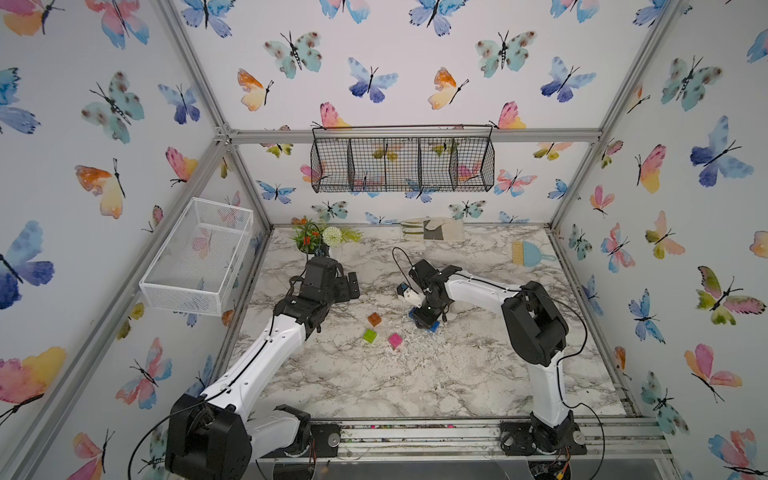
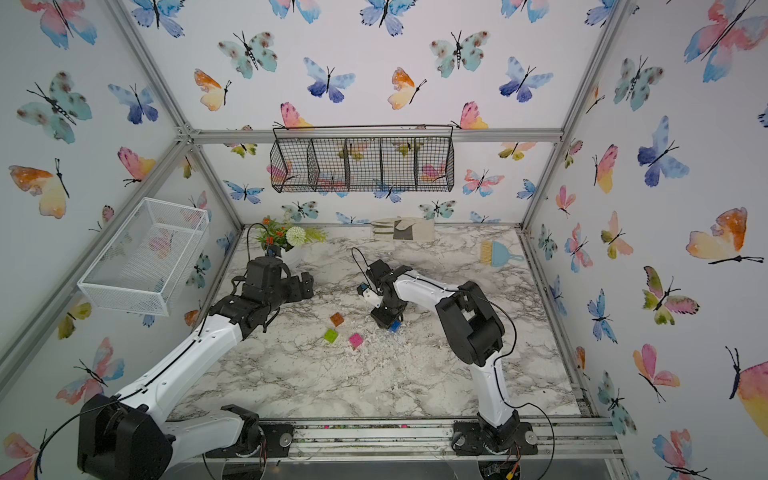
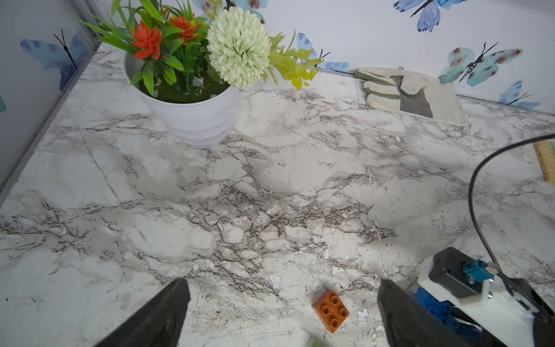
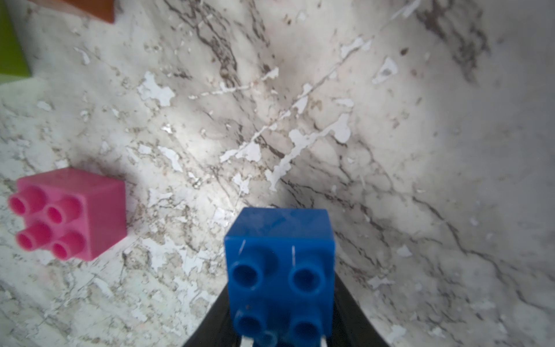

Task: Assemble the letter y with lego
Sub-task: Pick up the lego brick from the center of the board.

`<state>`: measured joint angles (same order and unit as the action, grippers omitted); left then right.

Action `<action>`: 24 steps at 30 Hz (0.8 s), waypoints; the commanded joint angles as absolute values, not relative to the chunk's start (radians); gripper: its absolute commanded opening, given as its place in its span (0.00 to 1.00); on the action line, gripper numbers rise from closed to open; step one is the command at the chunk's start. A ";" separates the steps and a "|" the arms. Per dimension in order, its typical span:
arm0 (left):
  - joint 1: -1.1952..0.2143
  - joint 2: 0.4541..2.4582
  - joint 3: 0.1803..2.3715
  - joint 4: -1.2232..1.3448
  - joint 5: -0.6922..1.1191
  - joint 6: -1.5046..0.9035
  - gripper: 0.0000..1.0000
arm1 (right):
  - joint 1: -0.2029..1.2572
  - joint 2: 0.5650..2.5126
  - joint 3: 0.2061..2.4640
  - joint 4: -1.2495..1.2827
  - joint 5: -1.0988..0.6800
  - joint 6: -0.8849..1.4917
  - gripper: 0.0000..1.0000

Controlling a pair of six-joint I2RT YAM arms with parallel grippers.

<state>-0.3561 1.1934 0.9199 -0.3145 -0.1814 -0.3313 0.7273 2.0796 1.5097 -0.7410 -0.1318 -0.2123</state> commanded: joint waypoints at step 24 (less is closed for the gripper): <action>-0.743 1.384 0.900 -0.455 0.129 -0.245 0.87 | 0.587 1.756 1.361 -0.701 -0.008 0.017 0.11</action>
<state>-0.7357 1.3201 0.8291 -0.4038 -0.0166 -0.3641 0.5774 1.7611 1.4071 -0.6724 -0.0212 -0.0135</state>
